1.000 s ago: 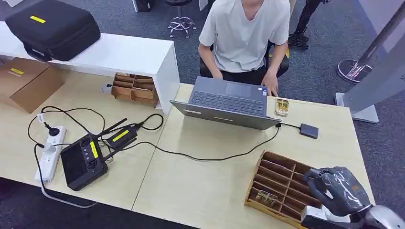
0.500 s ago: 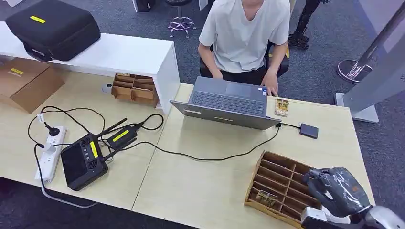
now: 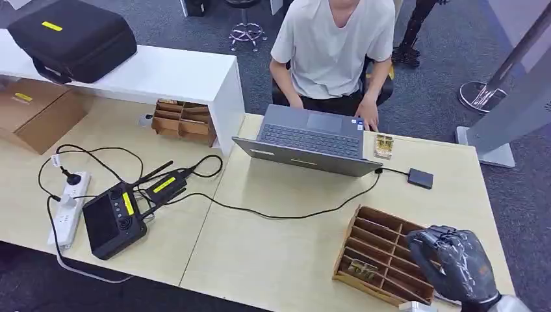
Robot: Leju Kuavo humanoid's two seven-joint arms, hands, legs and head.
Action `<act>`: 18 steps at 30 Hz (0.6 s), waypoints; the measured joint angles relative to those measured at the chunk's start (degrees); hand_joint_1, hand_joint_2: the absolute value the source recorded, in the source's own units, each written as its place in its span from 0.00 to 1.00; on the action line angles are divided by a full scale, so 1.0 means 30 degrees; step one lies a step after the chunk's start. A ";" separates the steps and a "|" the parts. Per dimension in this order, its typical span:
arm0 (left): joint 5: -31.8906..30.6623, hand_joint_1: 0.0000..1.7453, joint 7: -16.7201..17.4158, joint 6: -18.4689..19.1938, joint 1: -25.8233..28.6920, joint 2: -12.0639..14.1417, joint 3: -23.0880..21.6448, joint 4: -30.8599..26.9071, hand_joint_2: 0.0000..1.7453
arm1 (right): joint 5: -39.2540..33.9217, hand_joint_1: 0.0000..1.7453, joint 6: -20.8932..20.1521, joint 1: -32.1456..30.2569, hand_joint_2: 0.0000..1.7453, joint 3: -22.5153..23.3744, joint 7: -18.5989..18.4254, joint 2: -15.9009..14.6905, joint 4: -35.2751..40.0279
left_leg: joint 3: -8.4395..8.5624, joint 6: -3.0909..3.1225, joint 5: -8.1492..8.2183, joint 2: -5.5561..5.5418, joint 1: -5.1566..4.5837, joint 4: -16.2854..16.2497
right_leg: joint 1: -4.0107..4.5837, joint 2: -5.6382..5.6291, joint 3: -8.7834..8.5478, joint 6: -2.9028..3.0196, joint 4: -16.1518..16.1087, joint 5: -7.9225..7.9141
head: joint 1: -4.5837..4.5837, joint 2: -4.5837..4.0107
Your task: Pass the card to the sensor for recognition and then transmit it.
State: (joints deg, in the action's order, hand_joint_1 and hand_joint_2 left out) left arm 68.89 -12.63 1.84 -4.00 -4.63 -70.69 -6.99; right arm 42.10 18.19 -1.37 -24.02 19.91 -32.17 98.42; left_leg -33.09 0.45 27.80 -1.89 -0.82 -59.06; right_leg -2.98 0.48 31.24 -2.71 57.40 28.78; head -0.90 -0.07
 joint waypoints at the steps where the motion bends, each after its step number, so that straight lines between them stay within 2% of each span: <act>1: 0.0000 0.00 0.0000 0.0000 -0.0001 0.0000 0.0000 0.0007 1.00 | -0.0029 1.00 0.0007 -0.0021 1.00 0.0051 0.0007 0.0051 0.0015 | 0.0000 0.0000 0.0000 0.0001 -0.0002 -0.0001 | -0.0001 -0.0001 -0.0002 0.0000 0.0000 -0.0001 | 0.0000 0.0000; 5: -0.0007 0.00 0.0000 -0.0007 -0.0001 0.0000 0.0000 0.0007 1.00 | -0.0036 1.00 0.0022 -0.0075 1.00 0.0167 0.0022 0.0211 0.0058 | 0.0000 0.0000 0.0000 0.0001 -0.0009 -0.0005 | -0.0004 -0.0002 -0.0002 -0.0001 -0.0001 -0.0003 | 0.0000 0.0000; 6: 0.0000 0.00 0.0000 -0.0007 0.0000 0.0000 0.0000 0.0007 1.00 | -0.0036 0.12 0.0029 -0.0090 1.00 0.0175 0.0022 0.0254 0.0058 | 0.0000 0.0000 0.0000 0.0000 -0.0009 -0.0005 | -0.0004 -0.0001 -0.0001 -0.0001 -0.0001 -0.0003 | 0.0000 0.0000; 7: -0.0001 0.00 0.0000 0.0000 0.0000 0.0000 0.0000 0.0007 1.00 | -0.0036 0.00 0.0022 -0.0100 1.00 0.0175 0.0022 0.0291 0.0058 | 0.0001 0.0000 0.0001 0.0000 -0.0008 -0.0005 | -0.0004 -0.0001 0.0000 -0.0001 -0.0001 -0.0003 | 0.0007 0.0000; 18: -0.0007 0.00 0.0007 -0.0007 -0.0001 0.0000 0.0000 0.0007 1.00 | 0.0095 0.00 -0.0087 -0.0112 1.00 0.0189 -0.0415 0.0379 0.0051 | -0.0001 0.0000 0.0001 0.0001 -0.0005 -0.0003 | -0.0003 -0.0001 0.0002 -0.0001 -0.0001 0.0000 | 0.0000 0.0000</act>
State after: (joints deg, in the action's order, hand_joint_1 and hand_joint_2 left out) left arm 68.87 -12.61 1.81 -4.01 -4.63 -70.69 -6.97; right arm 42.38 17.92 -1.71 -23.45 18.67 -31.04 98.57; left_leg -33.10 0.45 27.80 -1.89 -0.83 -59.07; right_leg -2.99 0.48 31.25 -2.71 57.40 28.78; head -0.90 -0.07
